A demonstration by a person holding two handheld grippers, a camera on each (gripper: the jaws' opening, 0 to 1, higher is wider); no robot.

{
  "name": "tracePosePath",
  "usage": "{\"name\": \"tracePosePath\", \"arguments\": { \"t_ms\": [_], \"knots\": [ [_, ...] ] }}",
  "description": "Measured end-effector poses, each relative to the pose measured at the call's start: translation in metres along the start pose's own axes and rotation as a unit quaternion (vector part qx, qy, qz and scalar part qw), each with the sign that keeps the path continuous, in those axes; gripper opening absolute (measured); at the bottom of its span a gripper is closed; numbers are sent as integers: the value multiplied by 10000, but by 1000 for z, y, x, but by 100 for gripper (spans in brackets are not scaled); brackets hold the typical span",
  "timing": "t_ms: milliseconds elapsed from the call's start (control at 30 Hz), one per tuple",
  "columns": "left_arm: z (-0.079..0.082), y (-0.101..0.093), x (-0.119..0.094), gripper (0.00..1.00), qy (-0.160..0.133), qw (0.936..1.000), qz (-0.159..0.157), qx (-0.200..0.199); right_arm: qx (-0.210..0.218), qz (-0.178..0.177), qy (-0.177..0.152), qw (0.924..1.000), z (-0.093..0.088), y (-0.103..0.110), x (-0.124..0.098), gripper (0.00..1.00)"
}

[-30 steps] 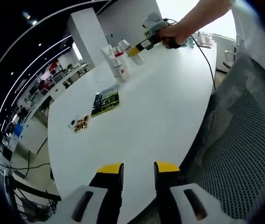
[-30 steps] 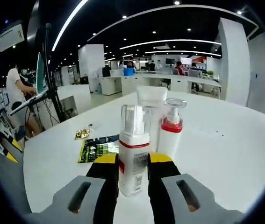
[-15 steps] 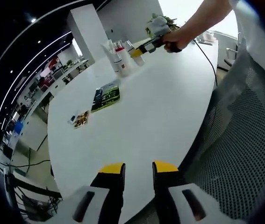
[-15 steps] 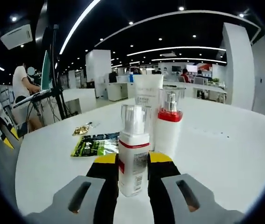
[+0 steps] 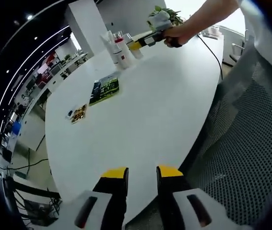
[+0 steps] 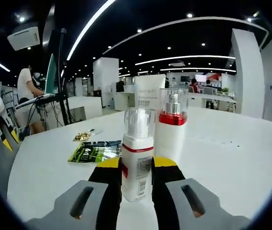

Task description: Arrange the skincare products in the storage area until every visible bottle or jar stands upright without overlapping.

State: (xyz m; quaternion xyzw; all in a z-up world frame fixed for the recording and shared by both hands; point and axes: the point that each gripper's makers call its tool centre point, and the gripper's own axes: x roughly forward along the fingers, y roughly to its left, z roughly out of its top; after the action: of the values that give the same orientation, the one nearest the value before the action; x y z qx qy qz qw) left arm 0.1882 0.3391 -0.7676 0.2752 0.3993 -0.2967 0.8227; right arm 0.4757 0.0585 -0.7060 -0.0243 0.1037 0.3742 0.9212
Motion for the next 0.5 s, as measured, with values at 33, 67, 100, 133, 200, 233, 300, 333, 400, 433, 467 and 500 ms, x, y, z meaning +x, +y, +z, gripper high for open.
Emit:
{"name": "tracePosePath", "arguments": {
  "t_ms": [33, 67, 100, 133, 200, 233, 300, 333, 400, 433, 467, 500],
  "knots": [
    [0, 0, 0, 24, 8, 10000, 3, -8, -89, 4, -18, 10000, 0, 0, 0, 20],
    [-1, 0, 0, 24, 15, 10000, 7, -13, -105, 27, -42, 9999, -1, 0, 1, 20],
    [-2, 0, 0, 24, 35, 10000, 1, -27, -137, 47, -65, 9999, 1, 2, 0, 20],
    [-2, 0, 1, 24, 44, 10000, -4, -30, -146, 55, -50, 9999, 0, 2, 1, 20],
    [-3, 0, 1, 24, 75, 10000, -23, -15, -169, 154, -22, 9997, -3, 5, 3, 20],
    [-3, -1, 1, 24, 86, 10000, -33, -2, -185, 186, 32, 9997, -6, 6, 4, 20],
    [-6, -2, 2, 24, 142, 9999, -58, 30, -305, 258, 83, 9992, -11, 10, 5, 20],
    [-6, -2, 2, 24, 154, 9999, -59, 44, -323, 255, 107, 9991, -14, 10, 6, 20],
    [-5, -2, 2, 24, 139, 9999, -63, 36, -340, 265, 106, 9990, -16, 11, 5, 20],
    [-6, -2, 2, 24, 145, 9999, -68, 26, -305, 242, 119, 9992, -18, 10, 4, 20],
    [-6, -2, 2, 24, 150, 9999, -75, 20, -287, 233, 124, 9992, -21, 9, 3, 20],
    [-6, -3, 2, 24, 157, 9998, -101, 15, -268, 229, 144, 9993, -23, 10, 2, 20]
  ]
}}
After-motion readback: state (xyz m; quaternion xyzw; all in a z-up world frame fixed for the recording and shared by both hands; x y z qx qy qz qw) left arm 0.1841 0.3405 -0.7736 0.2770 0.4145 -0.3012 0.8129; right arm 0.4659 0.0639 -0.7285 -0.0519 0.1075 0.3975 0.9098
